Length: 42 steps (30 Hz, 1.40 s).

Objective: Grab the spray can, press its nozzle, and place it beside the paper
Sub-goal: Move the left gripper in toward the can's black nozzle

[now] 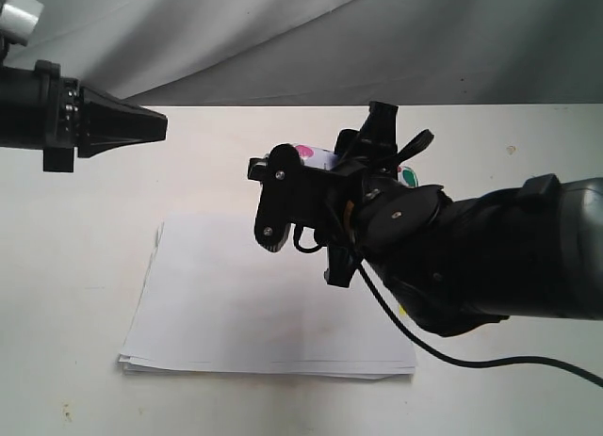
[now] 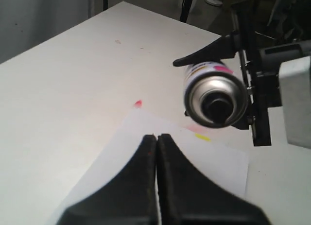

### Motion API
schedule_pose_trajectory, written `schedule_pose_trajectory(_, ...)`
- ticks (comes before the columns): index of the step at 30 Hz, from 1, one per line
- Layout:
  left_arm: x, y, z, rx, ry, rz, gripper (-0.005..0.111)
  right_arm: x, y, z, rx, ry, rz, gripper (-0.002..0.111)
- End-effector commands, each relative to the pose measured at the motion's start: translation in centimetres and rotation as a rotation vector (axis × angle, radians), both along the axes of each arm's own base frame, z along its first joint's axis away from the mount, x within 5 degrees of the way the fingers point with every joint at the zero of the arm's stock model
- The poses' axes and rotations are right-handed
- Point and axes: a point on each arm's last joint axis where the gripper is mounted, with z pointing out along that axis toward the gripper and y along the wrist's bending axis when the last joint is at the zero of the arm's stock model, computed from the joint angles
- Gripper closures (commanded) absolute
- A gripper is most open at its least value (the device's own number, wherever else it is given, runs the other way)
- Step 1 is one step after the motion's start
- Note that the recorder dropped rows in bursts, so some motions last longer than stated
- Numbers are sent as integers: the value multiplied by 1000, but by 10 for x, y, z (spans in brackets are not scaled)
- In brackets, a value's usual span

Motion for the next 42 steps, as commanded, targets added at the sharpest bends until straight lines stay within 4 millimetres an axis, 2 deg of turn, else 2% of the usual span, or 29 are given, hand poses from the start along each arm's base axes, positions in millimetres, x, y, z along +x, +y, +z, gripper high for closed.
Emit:
schedule_pose_trajectory(1, 6, -3, -17, -25, 47, -3, 107, 1, -1, 6, -12, -27, -4, 108)
schedule_pose_trajectory(11, -4, -41, -7, 13, 9, -137, 107, 1, -1, 6, -10, -25, -1, 108)
schedule_pose_trajectory(20, -2, -46, -6, -5, -30, -143, 107, 1, -1, 6, -6, -23, -5, 108)
schedule_pose_trajectory(26, -5, -62, -7, 2, -35, -199, 107, 1, -1, 6, -5, -21, -2, 108)
schedule_pose_trajectory(33, -5, -63, -8, 6, -62, -208, 107, 1, -1, 6, -5, -21, -2, 108)
schedule_pose_trajectory(38, 1, -63, -22, -14, -26, -199, 107, 1, -1, 6, -5, -21, -2, 108)
schedule_pose_trajectory(42, 2, -63, -21, -17, -29, -197, 107, 1, 0, 6, -4, -20, -1, 108)
